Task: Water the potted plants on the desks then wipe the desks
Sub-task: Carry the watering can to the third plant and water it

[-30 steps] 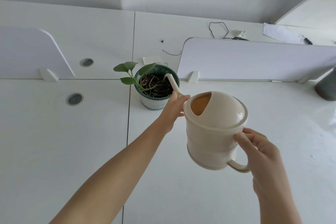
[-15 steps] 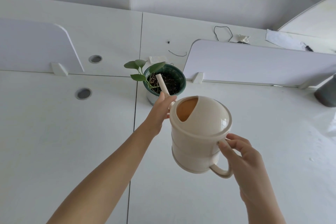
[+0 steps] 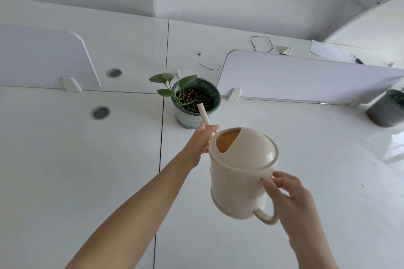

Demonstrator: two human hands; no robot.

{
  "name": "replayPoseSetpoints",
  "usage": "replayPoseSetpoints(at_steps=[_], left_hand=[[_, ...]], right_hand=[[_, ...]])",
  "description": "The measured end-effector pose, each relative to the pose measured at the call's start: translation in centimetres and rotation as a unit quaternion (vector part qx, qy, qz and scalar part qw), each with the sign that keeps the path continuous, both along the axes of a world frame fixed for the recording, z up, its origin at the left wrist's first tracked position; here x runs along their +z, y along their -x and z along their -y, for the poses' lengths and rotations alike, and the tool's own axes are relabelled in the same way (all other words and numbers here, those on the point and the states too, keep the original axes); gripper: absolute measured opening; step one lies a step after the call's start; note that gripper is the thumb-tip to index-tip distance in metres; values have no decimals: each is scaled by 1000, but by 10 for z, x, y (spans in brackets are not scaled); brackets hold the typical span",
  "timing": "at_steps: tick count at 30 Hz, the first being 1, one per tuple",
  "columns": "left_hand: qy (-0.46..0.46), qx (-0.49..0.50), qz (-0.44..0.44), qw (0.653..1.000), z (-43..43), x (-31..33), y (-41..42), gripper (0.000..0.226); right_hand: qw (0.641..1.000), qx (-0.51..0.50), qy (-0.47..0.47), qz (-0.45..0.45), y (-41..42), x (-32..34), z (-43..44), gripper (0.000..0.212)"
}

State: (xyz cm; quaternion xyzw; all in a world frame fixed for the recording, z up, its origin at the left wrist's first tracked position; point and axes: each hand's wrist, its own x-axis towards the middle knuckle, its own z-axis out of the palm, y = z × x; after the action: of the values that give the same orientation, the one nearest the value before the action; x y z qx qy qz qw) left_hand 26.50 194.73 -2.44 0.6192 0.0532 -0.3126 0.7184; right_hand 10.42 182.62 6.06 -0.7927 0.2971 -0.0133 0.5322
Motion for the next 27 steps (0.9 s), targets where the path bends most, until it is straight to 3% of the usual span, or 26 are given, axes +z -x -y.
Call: replayPoseSetpoints(at_steps=[4, 8, 15, 20, 27], left_hand=[[8, -9, 9, 1000, 3, 4, 11, 44], [21, 14, 18, 1000, -3, 11, 30, 31], [9, 98, 14, 995, -42, -7, 73, 48], [5, 144, 7, 990, -78, -19, 105, 42], [4, 193, 9, 981, -115, -29, 137, 29]], right_hand=[[1000, -1, 14, 10, 12, 0, 4, 22], [1000, -1, -12, 18, 30, -2, 6, 20], [997, -10, -71, -41, 58, -37, 5, 24], [997, 3, -59, -41, 66, -51, -13, 6], [996, 8, -51, -72, 67, -85, -24, 23]])
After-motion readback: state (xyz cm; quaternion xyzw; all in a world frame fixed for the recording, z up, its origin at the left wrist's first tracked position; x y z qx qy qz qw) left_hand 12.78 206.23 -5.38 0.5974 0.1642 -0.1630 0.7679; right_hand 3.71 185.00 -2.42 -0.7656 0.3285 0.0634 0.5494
